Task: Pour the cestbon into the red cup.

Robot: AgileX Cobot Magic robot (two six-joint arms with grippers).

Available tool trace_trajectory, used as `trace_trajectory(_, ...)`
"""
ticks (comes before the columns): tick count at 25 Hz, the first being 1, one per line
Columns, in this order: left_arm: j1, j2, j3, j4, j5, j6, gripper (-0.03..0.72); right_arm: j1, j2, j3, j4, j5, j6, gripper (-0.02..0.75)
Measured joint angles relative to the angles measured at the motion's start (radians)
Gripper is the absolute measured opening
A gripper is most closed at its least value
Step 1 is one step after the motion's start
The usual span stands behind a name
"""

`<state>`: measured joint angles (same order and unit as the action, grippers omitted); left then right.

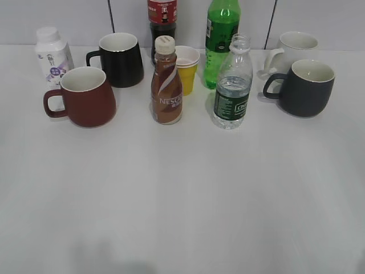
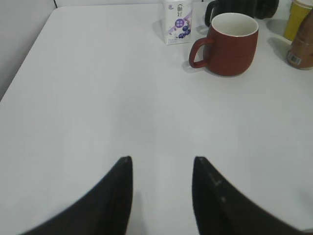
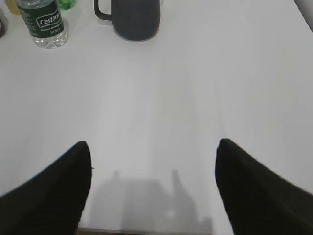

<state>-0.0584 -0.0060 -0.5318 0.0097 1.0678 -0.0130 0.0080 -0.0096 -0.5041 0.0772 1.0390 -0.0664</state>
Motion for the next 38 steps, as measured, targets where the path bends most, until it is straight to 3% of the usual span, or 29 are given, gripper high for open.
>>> trace_trajectory(32, 0.0, 0.0, 0.0, -0.003, 0.0, 0.0, 0.309, 0.0, 0.0, 0.0, 0.0, 0.0, 0.0, 0.59)
trace_trajectory(35, -0.009, 0.0, -0.008, -0.01, -0.034, 0.0, 0.309, 0.0, 0.0, -0.001, 0.003, -0.003, 0.0, 0.59)
trace_trajectory(38, -0.015, 0.004, -0.023, -0.032, -0.178, 0.0, 0.309, 0.0, 0.011, -0.014, 0.027, -0.056, 0.0, 0.59)
